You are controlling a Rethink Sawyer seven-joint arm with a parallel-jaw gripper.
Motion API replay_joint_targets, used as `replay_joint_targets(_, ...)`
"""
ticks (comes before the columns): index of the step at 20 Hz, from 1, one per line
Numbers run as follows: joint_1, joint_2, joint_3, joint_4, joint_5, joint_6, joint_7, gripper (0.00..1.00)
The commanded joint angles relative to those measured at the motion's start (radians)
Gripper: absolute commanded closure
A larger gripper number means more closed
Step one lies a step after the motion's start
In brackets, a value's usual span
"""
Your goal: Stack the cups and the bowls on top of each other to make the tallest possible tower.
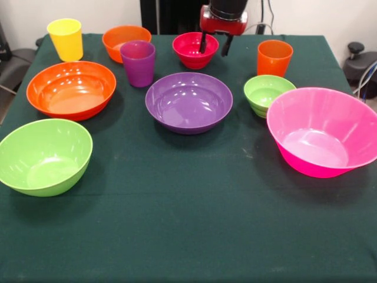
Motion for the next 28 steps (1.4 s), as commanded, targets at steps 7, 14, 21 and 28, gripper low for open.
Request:
replay_joint_targets(7,-0.025,0.086,0.086,-0.116,-0.051,-0.063,0.096,0.00)
replay_joint_targets(14,-0.011,0.087,0.073,-0.111,-0.062,-0.078,0.104,0.00)
replay_joint_targets(21,-0.021,0.089,0.082,-0.109,-0.070,-0.088,0.108,0.00)
replay_joint_targets(28,-0.023,0.091,0.087,-0.112,-0.069,-0.079,0.103,0.00)
